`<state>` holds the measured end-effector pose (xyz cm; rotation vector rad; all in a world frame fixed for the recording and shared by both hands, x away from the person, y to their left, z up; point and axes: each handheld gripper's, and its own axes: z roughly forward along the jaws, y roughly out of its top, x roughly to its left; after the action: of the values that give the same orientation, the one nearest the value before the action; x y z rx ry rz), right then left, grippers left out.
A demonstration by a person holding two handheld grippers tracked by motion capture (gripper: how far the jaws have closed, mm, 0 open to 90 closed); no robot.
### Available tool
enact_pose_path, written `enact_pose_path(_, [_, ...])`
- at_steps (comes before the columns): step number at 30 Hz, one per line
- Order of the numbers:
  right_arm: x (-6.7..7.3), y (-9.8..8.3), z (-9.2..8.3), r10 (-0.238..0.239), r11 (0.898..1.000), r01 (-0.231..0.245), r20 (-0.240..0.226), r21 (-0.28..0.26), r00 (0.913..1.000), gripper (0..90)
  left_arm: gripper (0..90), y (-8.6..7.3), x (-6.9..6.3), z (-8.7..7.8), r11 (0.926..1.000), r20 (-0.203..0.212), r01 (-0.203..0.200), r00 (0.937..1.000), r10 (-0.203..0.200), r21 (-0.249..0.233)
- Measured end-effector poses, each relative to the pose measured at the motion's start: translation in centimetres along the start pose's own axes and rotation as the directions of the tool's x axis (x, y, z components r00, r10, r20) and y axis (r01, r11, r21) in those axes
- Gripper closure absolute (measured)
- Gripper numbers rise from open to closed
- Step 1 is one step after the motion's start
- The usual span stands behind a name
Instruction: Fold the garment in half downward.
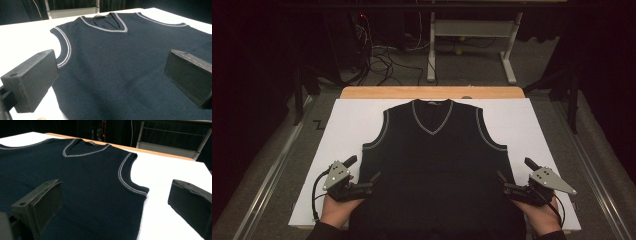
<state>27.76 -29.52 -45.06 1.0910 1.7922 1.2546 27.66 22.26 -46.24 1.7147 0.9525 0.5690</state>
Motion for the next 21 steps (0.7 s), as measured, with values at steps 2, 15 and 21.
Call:
enact_pose_path(2, [0.07,0.07,0.04,-0.005,1.000,0.005,-0.002,-0.007,1.0000,0.1,0.0,0.00,-0.01,0.00,1.0000,-0.006,-0.002,1.0000,0.002,0.003])
enact_pose_path(15, [0.41,0.30,-0.01,-0.020,1.000,0.020,0.001,-0.021,0.9998,0.1,0.0,0.07,0.26,-0.12,0.9997,-0.010,0.007,0.9999,-0.008,-0.021])
enact_pose_path(21, [0.65,0.47,0.00,-0.030,0.999,0.030,-0.006,-0.030,0.9995,0.1,0.0,0.27,0.39,-0.15,0.9998,-0.005,0.022,0.9998,-0.022,-0.001])
